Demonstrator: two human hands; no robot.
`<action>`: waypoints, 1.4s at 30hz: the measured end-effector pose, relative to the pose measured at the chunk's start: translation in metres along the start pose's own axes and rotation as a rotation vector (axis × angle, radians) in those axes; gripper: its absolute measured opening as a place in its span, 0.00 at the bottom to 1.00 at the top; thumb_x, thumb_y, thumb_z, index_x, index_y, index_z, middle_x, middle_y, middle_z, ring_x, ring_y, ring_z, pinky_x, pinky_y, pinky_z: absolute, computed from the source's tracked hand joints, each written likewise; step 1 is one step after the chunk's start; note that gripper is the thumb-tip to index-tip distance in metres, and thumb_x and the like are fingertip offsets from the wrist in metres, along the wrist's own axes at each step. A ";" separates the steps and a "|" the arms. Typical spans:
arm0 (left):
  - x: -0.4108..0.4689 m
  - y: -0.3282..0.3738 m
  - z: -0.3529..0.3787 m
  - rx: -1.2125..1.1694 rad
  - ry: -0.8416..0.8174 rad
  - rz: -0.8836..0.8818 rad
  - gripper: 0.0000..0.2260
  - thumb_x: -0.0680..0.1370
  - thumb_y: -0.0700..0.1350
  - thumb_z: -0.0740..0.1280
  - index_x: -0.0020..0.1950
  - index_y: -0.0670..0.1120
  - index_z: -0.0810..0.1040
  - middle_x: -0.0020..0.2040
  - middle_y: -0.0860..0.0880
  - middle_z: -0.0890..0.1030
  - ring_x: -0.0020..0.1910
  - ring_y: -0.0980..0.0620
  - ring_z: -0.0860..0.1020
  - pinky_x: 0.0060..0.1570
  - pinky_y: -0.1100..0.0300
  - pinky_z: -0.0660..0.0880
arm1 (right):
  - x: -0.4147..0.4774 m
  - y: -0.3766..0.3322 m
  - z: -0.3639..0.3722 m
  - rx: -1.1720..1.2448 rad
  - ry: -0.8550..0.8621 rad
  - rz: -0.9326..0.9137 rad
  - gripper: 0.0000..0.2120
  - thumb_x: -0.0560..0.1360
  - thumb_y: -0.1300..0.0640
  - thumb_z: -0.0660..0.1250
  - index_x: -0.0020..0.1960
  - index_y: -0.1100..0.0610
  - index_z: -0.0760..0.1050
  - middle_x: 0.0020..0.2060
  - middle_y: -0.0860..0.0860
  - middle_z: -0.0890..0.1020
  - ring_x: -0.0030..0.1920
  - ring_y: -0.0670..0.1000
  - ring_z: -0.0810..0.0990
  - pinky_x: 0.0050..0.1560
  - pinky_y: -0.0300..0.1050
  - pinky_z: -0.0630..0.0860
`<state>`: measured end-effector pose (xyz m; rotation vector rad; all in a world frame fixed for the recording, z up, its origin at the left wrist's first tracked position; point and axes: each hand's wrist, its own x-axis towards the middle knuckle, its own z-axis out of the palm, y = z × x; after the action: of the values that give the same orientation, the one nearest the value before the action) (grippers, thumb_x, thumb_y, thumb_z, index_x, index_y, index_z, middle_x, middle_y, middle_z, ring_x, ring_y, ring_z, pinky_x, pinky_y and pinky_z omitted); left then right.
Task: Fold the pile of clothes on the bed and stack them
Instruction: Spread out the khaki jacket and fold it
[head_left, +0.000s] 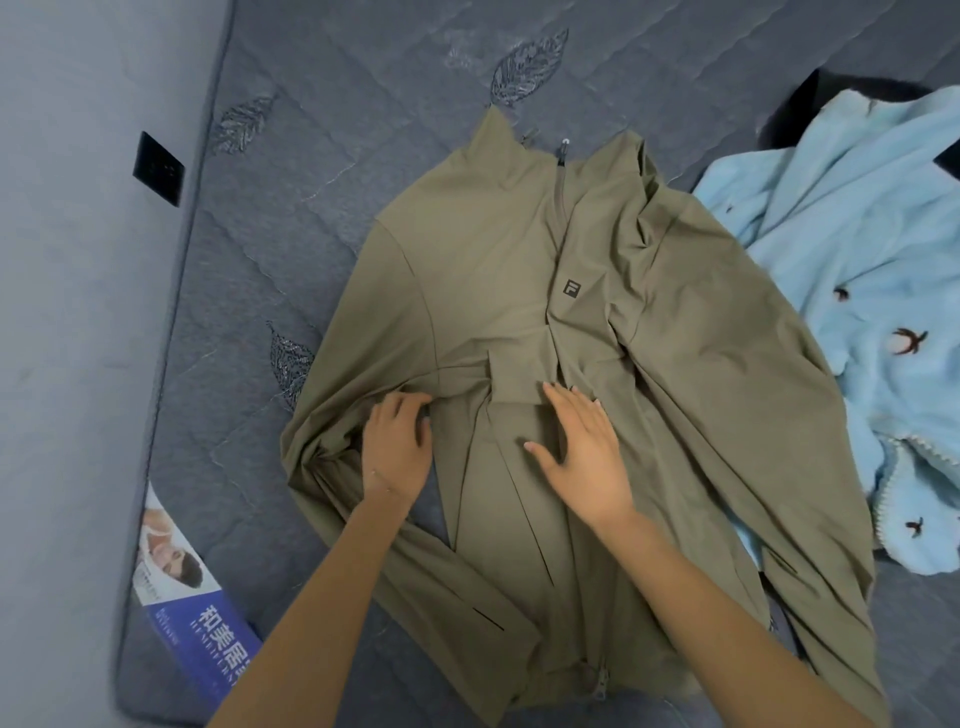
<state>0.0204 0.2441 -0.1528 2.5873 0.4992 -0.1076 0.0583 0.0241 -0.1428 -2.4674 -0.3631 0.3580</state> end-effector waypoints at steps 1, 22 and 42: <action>0.001 0.007 0.003 -0.074 -0.038 -0.057 0.07 0.77 0.37 0.66 0.54 0.39 0.78 0.50 0.41 0.79 0.50 0.40 0.76 0.51 0.50 0.73 | 0.004 0.001 -0.001 0.010 0.004 0.003 0.33 0.74 0.51 0.70 0.75 0.56 0.63 0.71 0.53 0.69 0.75 0.53 0.62 0.76 0.47 0.50; 0.094 -0.012 -0.039 -0.427 0.427 -0.732 0.12 0.81 0.38 0.60 0.60 0.31 0.72 0.59 0.34 0.76 0.58 0.39 0.75 0.55 0.56 0.67 | 0.074 0.048 -0.059 -0.232 0.116 0.279 0.31 0.77 0.41 0.63 0.73 0.58 0.65 0.71 0.62 0.66 0.73 0.63 0.60 0.74 0.55 0.49; 0.019 0.084 0.042 0.088 0.047 0.092 0.26 0.78 0.58 0.57 0.74 0.51 0.63 0.74 0.40 0.62 0.73 0.39 0.58 0.70 0.39 0.54 | 0.039 0.110 -0.146 -0.112 0.361 0.555 0.42 0.71 0.36 0.68 0.76 0.58 0.57 0.73 0.57 0.63 0.74 0.59 0.59 0.73 0.56 0.52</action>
<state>0.0698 0.1617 -0.1540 2.6993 0.3988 -0.0386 0.1622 -0.1258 -0.1029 -2.6432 0.4725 0.1055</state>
